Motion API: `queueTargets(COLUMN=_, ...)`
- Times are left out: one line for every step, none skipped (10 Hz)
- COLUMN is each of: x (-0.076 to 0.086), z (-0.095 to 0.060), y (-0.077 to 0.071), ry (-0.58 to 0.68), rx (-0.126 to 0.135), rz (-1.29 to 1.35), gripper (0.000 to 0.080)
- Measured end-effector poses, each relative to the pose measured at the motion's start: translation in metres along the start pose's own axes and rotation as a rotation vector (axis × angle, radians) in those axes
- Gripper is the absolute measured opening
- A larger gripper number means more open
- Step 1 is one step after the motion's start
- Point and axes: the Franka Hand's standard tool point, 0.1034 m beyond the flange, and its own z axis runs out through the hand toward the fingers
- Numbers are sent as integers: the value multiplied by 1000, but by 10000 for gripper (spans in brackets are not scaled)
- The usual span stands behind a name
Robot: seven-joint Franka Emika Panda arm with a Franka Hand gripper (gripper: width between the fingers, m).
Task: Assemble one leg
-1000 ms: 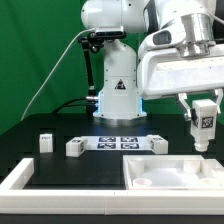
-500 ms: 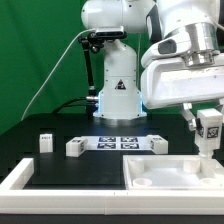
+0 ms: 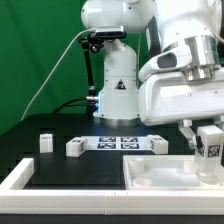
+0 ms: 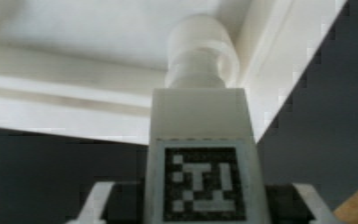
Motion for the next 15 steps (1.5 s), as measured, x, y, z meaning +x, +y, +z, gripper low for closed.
queueTargets(x=2, z=1, y=1, ry=21, rx=-6, rz=1, gripper=291)
queueTargets(x=4, z=2, y=0, ry=34, rx=-9, rz=-1, gripper=291)
queueTargets(x=4, z=3, y=-2, ry=42, rx=-10, rz=-3, gripper=291)
queueTargets(x=1, z=7, y=-3, ry=36, rx=-7, rz=-5, gripper=291)
queueTargets(x=-2, z=10, y=-4, ry=31, rx=-6, rz=-4, gripper=291)
queueTargets(x=-5, z=13, y=-4, ry=25, rx=-5, rz=-4, gripper=291)
queueTargets(x=-6, z=15, y=-4, ry=31, rx=-7, rz=-4, gripper=291)
queueTargets(x=-6, z=16, y=-3, ry=50, rx=-14, rz=-3, gripper=291)
queueTargets(x=-5, z=16, y=-2, ry=86, rx=-25, rz=-3, gripper=291)
queueTargets(x=-6, z=16, y=-1, ry=119, rx=-36, rz=-2, gripper=291)
queueTargets(x=-7, z=16, y=1, ry=124, rx=-37, rz=2, gripper=291)
queueTargets(x=-7, z=16, y=1, ry=124, rx=-37, rz=2, gripper=291)
queueTargets(x=-7, z=16, y=1, ry=124, rx=-37, rz=2, gripper=478)
queueTargets(x=-7, z=16, y=1, ry=124, rx=-37, rz=2, gripper=478)
queueTargets(x=-7, z=16, y=1, ry=124, rx=-37, rz=2, gripper=606)
